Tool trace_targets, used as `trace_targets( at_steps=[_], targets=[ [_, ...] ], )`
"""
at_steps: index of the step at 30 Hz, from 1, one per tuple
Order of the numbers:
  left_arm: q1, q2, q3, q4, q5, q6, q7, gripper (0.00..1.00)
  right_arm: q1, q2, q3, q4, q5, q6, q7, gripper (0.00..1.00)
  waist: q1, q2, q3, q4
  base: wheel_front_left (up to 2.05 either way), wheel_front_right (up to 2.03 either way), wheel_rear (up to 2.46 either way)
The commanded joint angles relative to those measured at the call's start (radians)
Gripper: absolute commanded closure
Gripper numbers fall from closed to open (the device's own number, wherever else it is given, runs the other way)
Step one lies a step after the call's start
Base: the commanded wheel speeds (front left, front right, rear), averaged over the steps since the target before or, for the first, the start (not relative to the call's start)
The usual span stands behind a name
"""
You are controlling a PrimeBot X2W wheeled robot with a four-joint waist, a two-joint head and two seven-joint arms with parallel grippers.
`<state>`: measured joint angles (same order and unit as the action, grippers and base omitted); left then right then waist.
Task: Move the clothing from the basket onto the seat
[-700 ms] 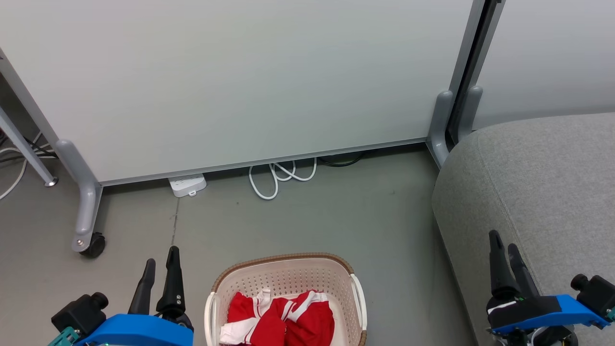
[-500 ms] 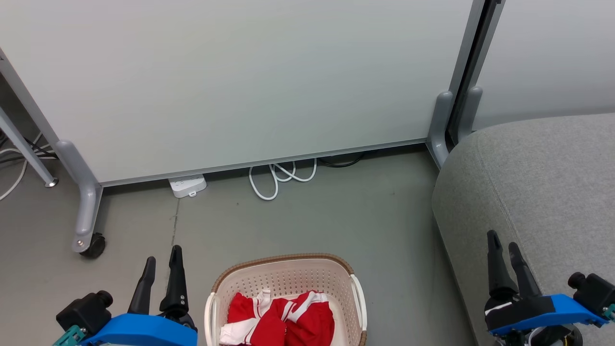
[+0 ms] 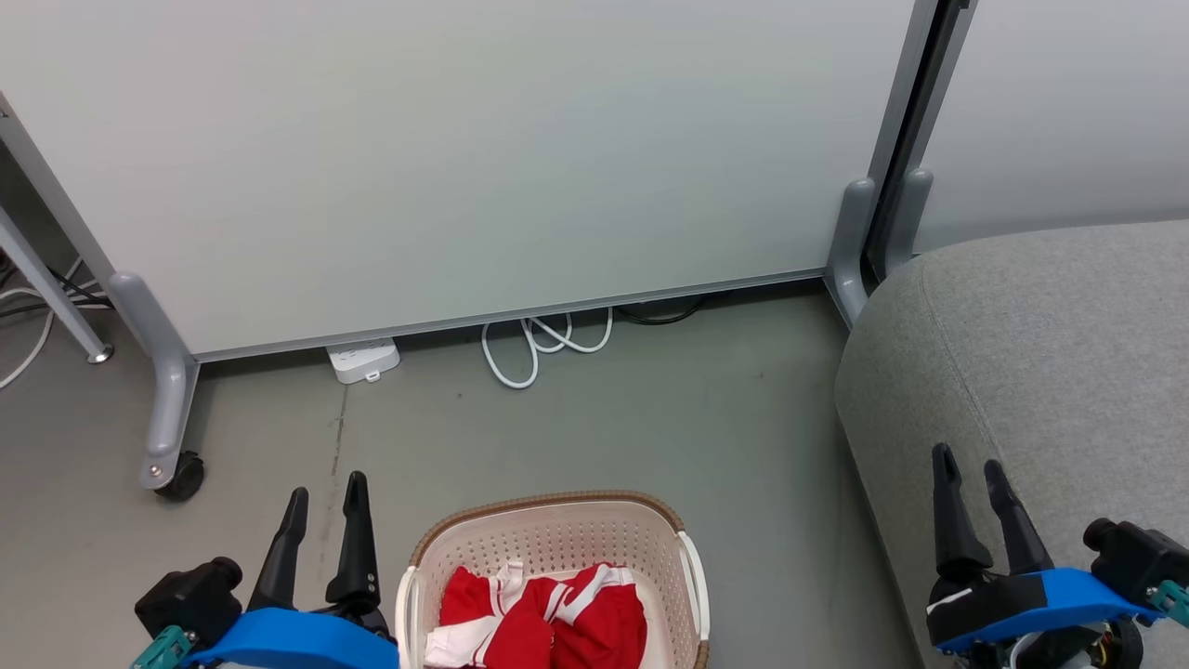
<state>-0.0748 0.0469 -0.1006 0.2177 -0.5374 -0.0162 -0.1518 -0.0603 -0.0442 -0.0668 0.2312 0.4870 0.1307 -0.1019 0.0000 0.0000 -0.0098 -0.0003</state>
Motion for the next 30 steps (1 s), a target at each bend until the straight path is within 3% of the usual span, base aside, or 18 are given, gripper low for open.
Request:
trace_targets(
  at_steps=[1, 30],
  targets=[
    [-0.013, 0.006, -0.002, -0.008, 0.025, 0.0, -0.008, 0.0, -0.016, -0.006, 0.0, -0.011, -0.029, 0.0, -0.008, 0.0, 0.0, 0.0, 0.0, -0.001, 0.0, 0.0, 0.0],
    [-0.017, 0.005, -0.029, 0.04, 0.209, 0.02, -0.074, 0.0, 0.007, -0.007, -0.014, -0.026, -0.303, 0.0, -0.047, 0.0, 0.0, 0.0, -0.012, -0.006, 0.0, 0.0, 0.0]
  ],
)
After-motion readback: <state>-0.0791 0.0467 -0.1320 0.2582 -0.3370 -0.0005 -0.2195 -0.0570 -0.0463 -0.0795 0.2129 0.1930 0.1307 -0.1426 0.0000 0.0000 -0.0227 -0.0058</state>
